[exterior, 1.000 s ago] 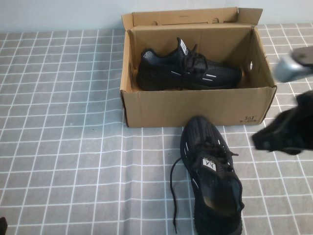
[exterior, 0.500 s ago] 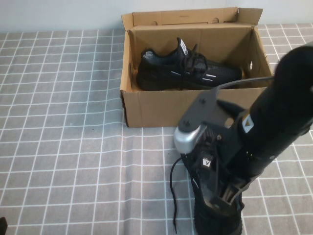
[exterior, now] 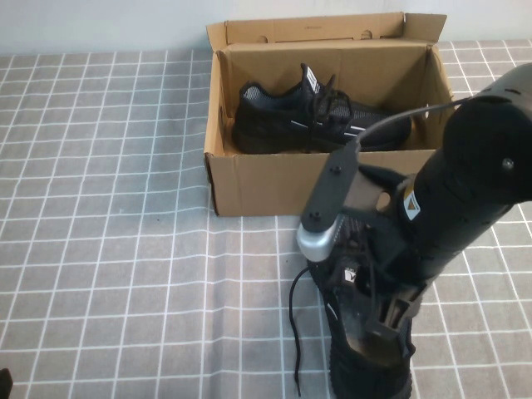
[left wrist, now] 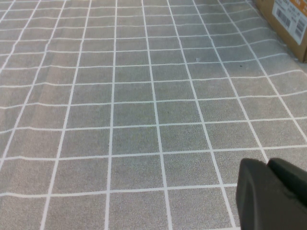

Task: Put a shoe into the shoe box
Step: Pick up the shoe from the table

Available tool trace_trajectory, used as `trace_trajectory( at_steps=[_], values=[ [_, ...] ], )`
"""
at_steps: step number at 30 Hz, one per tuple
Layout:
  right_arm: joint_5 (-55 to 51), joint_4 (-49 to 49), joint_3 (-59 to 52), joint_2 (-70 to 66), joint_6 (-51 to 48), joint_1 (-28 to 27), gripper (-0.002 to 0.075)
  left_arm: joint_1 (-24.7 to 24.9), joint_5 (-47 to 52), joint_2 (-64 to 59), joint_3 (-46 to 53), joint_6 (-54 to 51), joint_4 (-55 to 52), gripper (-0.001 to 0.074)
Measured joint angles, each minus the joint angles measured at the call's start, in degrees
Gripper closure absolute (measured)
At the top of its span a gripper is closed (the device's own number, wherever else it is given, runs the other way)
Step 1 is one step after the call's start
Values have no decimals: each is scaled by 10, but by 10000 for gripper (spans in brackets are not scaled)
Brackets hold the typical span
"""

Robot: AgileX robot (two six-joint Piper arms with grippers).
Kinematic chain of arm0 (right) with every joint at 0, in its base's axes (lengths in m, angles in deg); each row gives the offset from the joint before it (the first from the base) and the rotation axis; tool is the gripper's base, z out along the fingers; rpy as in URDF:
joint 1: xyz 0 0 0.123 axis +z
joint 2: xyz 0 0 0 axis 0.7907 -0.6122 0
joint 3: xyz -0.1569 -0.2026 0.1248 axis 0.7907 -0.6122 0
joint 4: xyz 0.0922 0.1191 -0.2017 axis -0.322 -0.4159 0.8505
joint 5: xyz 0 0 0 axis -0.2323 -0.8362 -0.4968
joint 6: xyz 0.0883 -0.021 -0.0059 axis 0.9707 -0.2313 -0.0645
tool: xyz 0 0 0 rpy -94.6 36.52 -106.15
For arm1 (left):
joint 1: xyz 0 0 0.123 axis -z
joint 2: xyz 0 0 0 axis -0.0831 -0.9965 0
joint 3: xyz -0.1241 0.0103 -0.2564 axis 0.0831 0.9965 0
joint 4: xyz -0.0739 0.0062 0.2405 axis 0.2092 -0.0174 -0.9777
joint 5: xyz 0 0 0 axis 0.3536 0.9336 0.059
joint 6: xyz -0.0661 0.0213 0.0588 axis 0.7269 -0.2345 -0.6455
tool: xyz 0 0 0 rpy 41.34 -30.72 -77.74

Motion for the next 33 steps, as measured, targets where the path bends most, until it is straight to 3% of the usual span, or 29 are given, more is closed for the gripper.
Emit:
trace_trajectory(
  at_steps=[12,24,33],
  values=[
    [45,-48,0,-11,-45,0,331,0,0,0,0,0,0,735],
    [80,32,0,-59,-56,0,265,0,0,0,0,0,0,735],
    [86,95,0,-72,-56,0,258,0,0,0,0,0,0,735]
  ],
)
